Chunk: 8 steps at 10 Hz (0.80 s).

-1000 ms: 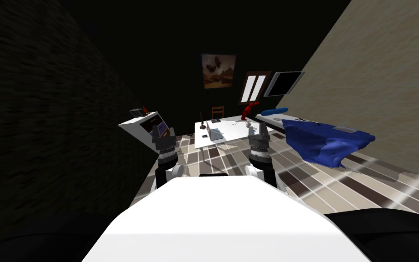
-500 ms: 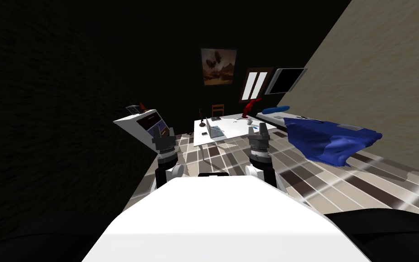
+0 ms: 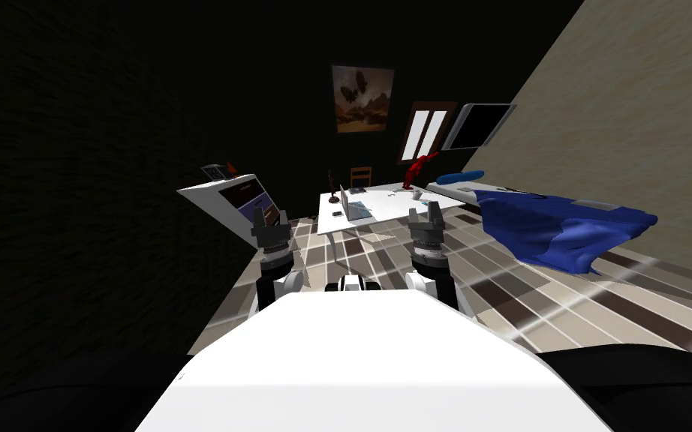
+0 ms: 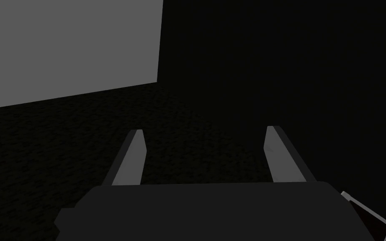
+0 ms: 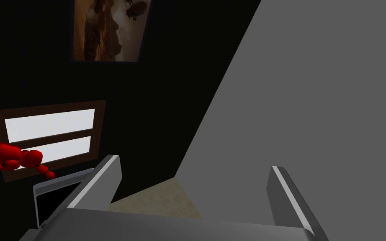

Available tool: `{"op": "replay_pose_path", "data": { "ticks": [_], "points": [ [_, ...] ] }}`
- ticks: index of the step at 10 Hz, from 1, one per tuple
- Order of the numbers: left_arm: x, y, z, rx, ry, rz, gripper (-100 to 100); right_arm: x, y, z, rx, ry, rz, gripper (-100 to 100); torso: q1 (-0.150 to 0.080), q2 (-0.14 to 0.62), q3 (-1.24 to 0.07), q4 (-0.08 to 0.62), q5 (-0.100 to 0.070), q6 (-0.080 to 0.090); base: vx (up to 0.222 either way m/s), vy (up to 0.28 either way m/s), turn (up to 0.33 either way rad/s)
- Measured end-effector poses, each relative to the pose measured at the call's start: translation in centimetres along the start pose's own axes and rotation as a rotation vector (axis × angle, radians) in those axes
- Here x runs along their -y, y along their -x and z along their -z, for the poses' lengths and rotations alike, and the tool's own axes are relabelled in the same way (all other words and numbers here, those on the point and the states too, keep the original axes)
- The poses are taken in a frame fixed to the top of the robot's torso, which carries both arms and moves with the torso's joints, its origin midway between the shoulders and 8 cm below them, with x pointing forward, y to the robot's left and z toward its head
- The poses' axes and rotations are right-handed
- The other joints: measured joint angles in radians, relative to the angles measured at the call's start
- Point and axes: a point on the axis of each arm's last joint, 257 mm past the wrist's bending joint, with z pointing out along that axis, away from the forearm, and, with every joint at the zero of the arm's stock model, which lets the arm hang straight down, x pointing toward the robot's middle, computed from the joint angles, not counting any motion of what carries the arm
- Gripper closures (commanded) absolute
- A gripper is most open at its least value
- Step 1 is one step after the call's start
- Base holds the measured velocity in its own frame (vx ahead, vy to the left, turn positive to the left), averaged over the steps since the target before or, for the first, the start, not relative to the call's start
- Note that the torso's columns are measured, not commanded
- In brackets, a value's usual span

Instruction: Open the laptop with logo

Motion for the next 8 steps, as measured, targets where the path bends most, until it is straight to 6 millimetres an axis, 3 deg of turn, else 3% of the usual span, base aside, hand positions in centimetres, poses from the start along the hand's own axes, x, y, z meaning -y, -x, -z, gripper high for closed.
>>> {"op": "replay_pose_path", "data": {
  "ticks": [8],
  "points": [
    [0.0,0.0,0.0,0.0,0.0,0.0,0,-0.6,-0.5,-1.5,-0.005,0.069,-0.236,-100,0.0,0.004,-0.005,0.004,0.0,0.0,0.007,0.003,0.053]
  ]
}}
